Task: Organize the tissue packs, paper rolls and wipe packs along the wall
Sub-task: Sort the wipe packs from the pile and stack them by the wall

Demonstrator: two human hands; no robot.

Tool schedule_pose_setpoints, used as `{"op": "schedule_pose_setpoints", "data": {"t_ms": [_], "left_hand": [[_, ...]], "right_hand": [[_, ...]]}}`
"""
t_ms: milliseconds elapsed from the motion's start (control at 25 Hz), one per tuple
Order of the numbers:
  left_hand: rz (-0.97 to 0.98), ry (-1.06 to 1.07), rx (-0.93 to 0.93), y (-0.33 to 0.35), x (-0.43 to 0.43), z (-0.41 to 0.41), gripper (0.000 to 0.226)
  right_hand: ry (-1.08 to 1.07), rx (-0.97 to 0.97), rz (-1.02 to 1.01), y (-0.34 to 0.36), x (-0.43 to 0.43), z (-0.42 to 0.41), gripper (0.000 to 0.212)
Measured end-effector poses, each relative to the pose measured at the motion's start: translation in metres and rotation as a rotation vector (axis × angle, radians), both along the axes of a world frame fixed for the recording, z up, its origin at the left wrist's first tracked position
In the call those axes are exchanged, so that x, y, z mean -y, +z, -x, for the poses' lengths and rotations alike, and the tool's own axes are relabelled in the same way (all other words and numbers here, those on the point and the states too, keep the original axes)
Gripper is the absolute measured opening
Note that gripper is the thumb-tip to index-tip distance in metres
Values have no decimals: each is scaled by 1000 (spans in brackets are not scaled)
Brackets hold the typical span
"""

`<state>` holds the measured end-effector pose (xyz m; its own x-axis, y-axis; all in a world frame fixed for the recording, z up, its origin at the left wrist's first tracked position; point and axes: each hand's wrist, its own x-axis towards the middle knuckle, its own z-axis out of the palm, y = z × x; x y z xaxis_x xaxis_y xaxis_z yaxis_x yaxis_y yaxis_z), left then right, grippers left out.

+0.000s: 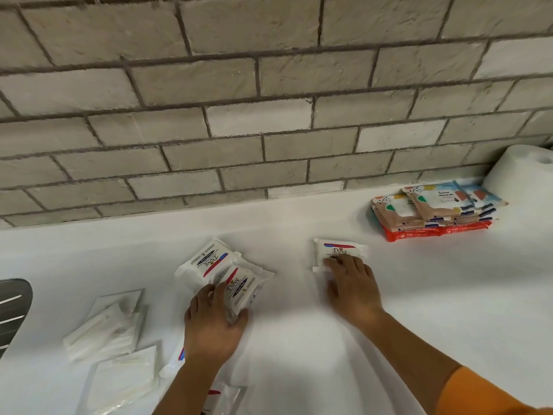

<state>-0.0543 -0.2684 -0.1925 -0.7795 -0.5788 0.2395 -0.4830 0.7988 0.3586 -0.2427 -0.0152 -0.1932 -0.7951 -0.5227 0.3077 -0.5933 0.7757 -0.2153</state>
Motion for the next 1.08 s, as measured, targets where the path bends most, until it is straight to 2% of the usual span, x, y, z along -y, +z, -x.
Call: {"op": "schedule_pose_setpoints", "data": {"t_ms": [80,280,440,560,840,920,1080], "left_hand": [[13,0,-6,-1,-1,0,76],[16,-5,1,-1,0,0,75],[15,-9,-3,-3,0,1,73],[24,-11,-8,-3,1,0,72],[47,-27,1,-2,1,0,68],[71,-80,16,-1,2,-2,66],[96,-309,31,-2,-1,-4,67]], "right_hand": [[-30,28,-6,-2,0,5,47],[-147,163,-165,11,3,53,55],[-184,392,-169,21,-12,102,66],[-184,426,-186,17,-16,116,68],[-201,371,-261,26,-14,95,74],[-196,301,-165,25,-7,69,70],[194,110,130,13,17,-11,51]]}}
